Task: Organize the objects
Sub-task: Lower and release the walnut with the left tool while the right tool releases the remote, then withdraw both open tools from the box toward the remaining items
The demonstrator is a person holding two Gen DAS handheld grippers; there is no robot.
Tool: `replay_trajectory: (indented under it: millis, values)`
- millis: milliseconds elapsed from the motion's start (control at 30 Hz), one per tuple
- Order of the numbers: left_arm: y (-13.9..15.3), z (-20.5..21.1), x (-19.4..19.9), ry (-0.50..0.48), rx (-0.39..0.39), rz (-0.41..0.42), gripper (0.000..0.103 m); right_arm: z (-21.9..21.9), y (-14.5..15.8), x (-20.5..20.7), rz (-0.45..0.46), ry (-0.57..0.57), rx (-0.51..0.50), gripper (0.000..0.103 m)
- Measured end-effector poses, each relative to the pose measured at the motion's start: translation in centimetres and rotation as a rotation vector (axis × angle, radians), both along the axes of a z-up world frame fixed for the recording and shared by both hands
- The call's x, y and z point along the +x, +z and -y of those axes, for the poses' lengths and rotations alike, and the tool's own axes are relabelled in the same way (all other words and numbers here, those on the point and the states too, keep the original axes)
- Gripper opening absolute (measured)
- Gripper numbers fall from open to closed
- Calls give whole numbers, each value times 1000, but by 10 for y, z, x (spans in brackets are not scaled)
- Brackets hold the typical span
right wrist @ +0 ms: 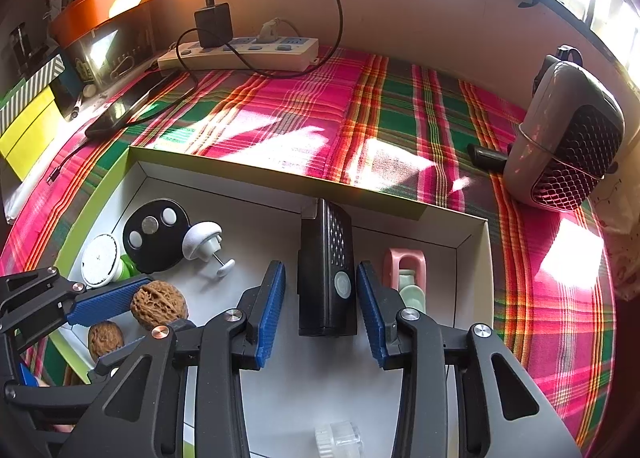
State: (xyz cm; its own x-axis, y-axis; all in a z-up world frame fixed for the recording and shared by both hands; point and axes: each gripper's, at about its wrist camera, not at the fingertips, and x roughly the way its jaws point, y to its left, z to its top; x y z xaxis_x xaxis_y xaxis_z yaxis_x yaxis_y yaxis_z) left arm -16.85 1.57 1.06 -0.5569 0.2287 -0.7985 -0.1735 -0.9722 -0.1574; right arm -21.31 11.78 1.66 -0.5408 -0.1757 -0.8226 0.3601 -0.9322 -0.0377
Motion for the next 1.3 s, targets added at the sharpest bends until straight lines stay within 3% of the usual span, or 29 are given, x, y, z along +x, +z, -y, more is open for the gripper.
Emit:
replay_trajectory:
  millis: [133, 1300]
  values:
    - [0, 1, 0, 4, -2, 0, 32, 0, 1, 1, -4, -7, -2, 43]
    - [24, 8, 28, 34, -31, -73, 32, -11, 32, 41, -75, -45, -61, 44]
